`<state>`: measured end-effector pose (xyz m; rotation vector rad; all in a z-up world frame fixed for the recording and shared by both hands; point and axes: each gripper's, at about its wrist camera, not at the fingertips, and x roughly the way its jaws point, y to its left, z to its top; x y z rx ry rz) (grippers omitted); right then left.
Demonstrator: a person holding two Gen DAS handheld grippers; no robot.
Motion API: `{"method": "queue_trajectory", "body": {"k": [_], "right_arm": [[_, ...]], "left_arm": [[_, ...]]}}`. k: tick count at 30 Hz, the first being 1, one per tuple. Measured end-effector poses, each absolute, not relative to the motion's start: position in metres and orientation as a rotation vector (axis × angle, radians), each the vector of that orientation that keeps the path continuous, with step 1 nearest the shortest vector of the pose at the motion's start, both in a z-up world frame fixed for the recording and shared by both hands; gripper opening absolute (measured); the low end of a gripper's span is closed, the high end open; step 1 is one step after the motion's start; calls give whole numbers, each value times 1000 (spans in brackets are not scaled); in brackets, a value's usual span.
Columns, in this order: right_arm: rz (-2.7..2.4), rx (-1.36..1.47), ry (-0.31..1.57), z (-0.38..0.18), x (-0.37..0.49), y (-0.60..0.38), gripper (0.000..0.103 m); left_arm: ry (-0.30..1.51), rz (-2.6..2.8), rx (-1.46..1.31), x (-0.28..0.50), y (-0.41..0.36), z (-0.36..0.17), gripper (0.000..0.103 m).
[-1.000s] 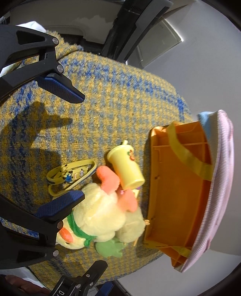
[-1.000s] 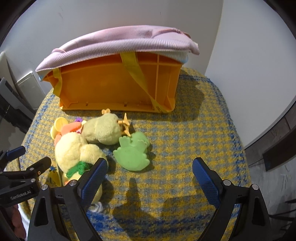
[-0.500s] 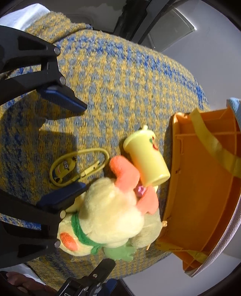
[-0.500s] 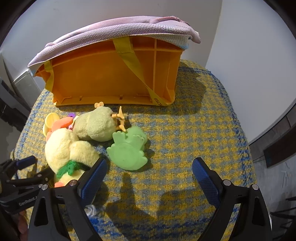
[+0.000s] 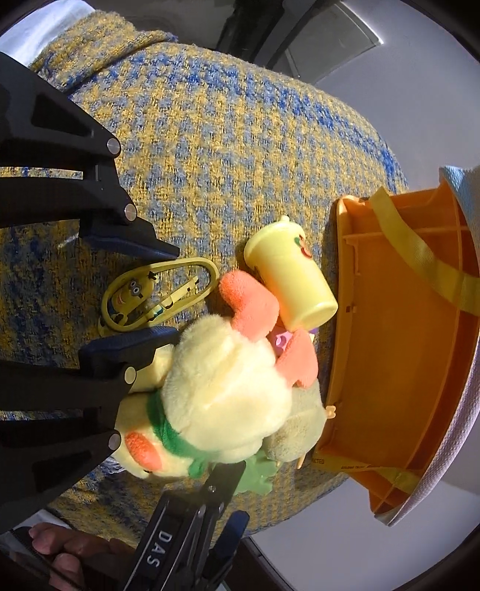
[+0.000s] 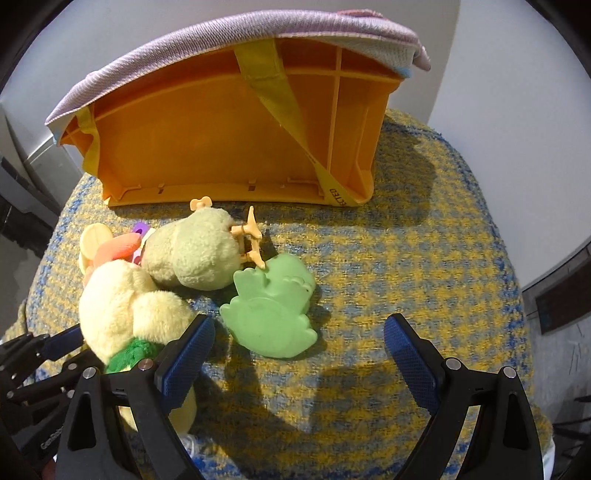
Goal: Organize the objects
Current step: 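Grasp the yellow keychain with the left tool while the right tool grasps the green frog, then carry the keychain with the left tool while the right tool carries the frog to the basket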
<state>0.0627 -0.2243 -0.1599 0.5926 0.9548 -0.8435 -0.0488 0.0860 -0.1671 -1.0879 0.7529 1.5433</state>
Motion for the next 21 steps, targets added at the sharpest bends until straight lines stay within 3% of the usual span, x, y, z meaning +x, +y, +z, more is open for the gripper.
{"method": "queue_trajectory", "body": {"k": [7, 12, 13, 21], "right_arm": [[-839, 620, 969, -169, 69, -230, 90], [-820, 665, 964, -172, 70, -233, 68], [-817, 666, 964, -172, 70, -233, 59], [-835, 662, 958, -165, 66, -232, 57]], "left_arm": [[786, 1592, -1077, -54, 87, -164, 36], [802, 1610, -1075, -57, 88, -161, 35], [807, 1614, -1070, -57, 88, -161, 35], [804, 1627, -1062, -62, 82, -152, 35]]}}
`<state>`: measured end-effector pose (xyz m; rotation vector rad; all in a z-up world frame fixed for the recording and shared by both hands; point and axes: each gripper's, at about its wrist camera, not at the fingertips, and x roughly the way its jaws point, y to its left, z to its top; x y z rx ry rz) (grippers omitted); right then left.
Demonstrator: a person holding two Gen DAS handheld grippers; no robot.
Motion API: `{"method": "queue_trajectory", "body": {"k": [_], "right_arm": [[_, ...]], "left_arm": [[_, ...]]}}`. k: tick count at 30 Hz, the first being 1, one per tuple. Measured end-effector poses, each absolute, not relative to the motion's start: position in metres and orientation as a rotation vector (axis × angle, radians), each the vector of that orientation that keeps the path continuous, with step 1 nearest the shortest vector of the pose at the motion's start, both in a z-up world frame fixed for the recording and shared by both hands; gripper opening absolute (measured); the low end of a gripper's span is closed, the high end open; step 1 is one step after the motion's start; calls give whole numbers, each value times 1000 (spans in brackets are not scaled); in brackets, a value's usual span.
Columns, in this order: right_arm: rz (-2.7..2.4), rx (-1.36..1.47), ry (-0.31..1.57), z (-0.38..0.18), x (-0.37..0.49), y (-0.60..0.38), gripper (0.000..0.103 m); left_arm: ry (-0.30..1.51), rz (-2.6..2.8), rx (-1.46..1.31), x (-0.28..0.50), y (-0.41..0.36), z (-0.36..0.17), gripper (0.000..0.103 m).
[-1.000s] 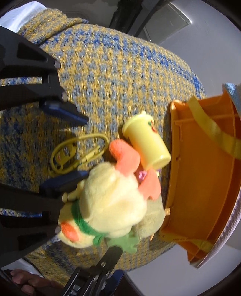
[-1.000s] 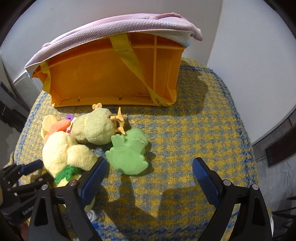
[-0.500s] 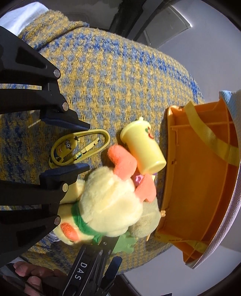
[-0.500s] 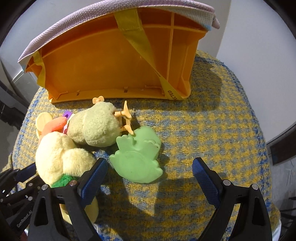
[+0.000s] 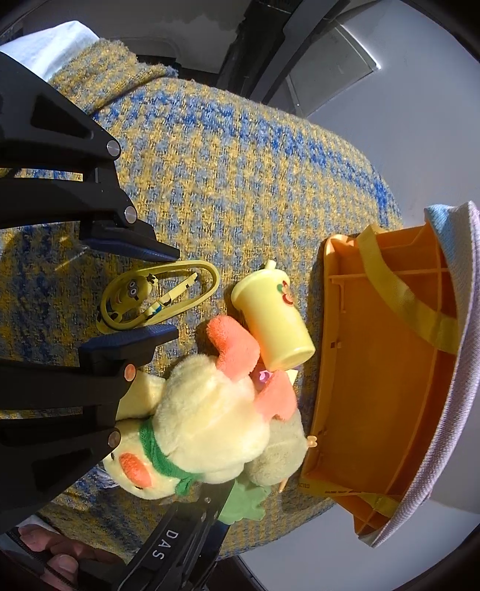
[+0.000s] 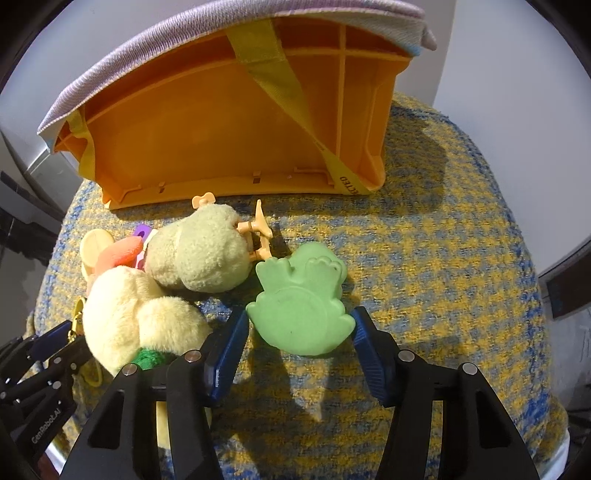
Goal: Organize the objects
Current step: 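Carry the keychain with the left tool while the right tool carries the frog to the basket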
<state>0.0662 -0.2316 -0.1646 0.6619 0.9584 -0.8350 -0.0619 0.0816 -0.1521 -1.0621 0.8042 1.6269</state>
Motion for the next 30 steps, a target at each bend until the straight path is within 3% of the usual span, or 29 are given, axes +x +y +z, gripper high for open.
{"method": "queue_trajectory", "body": {"k": [30], "right_arm": [[-907, 572, 811, -52, 42, -222, 52]], "left_arm": [[705, 1654, -898, -63, 94, -53, 35]]}}
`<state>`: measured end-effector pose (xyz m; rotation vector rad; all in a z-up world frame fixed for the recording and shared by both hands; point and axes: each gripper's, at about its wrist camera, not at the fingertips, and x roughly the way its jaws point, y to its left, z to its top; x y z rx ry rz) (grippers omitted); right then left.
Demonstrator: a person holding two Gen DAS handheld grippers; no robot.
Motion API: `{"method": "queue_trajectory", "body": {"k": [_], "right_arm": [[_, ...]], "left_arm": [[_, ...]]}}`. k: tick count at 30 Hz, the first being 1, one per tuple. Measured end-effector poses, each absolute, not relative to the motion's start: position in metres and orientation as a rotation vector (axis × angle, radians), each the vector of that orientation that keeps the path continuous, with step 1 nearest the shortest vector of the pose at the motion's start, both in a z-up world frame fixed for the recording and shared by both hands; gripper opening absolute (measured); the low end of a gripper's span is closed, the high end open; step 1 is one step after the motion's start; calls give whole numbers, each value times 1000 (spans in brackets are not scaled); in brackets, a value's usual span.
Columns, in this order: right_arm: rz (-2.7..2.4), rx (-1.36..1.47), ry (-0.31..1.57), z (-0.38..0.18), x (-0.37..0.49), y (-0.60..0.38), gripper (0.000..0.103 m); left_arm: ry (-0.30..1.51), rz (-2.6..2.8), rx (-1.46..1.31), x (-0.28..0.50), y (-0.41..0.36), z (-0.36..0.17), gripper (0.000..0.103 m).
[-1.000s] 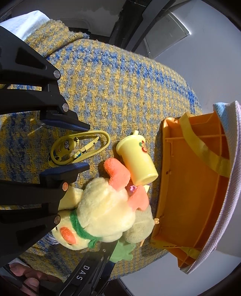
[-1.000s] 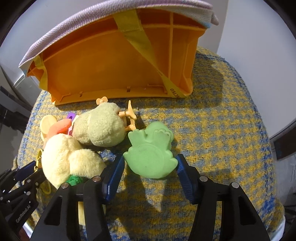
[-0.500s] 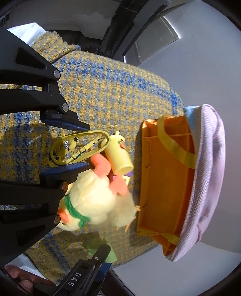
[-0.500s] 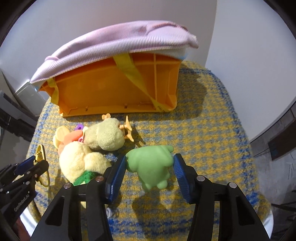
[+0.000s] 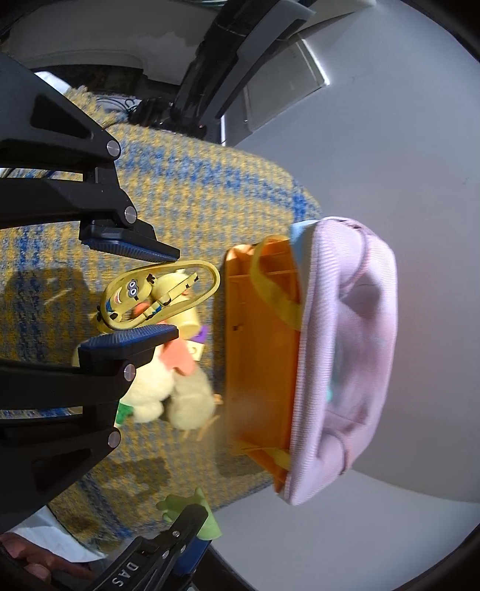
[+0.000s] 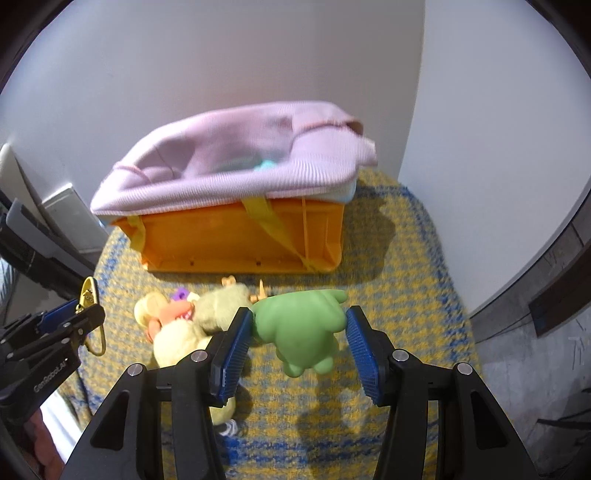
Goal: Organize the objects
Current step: 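Carry the keychain with the left tool while the right tool carries the frog to the basket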
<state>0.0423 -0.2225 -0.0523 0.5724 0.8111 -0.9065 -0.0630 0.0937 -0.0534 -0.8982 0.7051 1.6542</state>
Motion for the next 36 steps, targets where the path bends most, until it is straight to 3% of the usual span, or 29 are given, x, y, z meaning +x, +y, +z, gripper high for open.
{"method": "queue_trajectory", "body": {"k": [17, 36], "right_arm": [[-925, 498, 712, 15, 52, -245, 52], [-912, 416, 669, 49, 86, -281, 52]], "left_arm": [[641, 1650, -785, -72, 131, 2, 35], [628, 1626, -728, -82, 184, 29, 35]]}}
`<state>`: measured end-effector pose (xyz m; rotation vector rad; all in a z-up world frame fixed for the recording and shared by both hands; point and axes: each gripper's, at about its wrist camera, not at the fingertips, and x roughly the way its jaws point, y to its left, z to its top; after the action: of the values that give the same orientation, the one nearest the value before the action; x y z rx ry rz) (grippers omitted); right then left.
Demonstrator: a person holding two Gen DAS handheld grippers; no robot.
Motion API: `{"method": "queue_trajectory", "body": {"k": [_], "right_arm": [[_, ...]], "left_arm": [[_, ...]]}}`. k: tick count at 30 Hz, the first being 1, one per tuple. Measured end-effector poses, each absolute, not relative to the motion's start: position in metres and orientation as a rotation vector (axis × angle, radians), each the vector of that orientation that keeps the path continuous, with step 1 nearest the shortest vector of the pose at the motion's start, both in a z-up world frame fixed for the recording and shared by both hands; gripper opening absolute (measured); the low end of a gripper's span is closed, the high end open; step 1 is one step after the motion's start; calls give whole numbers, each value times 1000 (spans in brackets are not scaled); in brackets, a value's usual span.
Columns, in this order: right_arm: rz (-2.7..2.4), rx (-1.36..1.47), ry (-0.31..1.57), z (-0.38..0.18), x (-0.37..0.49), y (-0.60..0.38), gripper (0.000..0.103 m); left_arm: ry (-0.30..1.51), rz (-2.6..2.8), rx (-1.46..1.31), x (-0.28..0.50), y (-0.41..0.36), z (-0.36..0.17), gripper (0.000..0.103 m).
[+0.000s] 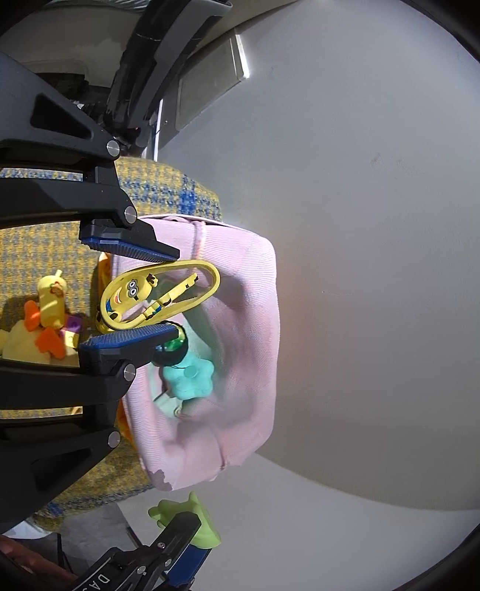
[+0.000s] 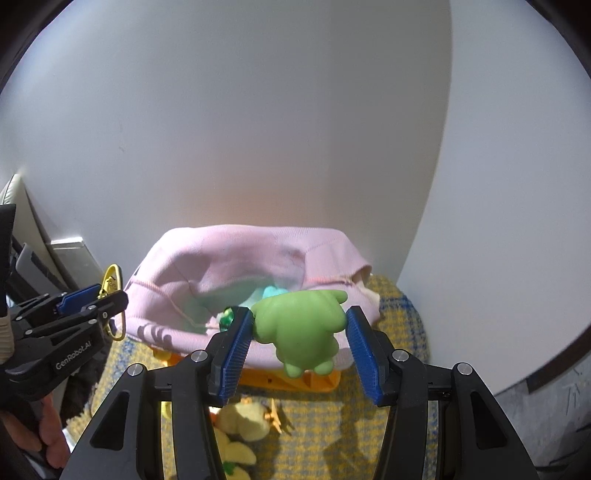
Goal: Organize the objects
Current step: 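Carry the keychain with the left tool while the right tool carries the frog to the basket, then release the keychain into the basket with the left tool while the right tool drops the frog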
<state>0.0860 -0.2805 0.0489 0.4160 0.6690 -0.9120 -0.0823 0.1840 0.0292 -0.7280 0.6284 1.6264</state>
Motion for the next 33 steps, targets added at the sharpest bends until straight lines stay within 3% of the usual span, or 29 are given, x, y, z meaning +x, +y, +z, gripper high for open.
{"method": "queue_trajectory", "body": {"k": [23, 25, 27, 28, 29, 33], "right_arm": [[-861, 448, 713, 23, 129, -332, 53], [-853, 456, 719, 20, 131, -334, 53], [-860, 468, 718, 19, 130, -335, 58], [-868, 467, 717, 19, 129, -335, 72], [-878, 461, 709, 19, 128, -334, 84], [-895, 434, 700, 23, 125, -331, 88]], "left_arm": [[684, 1577, -732, -84, 238, 9, 36], [692, 1582, -725, -84, 239, 8, 40], [697, 1602, -719, -84, 239, 8, 70], [693, 1619, -713, -84, 238, 9, 76], [690, 1625, -709, -84, 238, 9, 79], [700, 1633, -710, -84, 237, 10, 84]]}}
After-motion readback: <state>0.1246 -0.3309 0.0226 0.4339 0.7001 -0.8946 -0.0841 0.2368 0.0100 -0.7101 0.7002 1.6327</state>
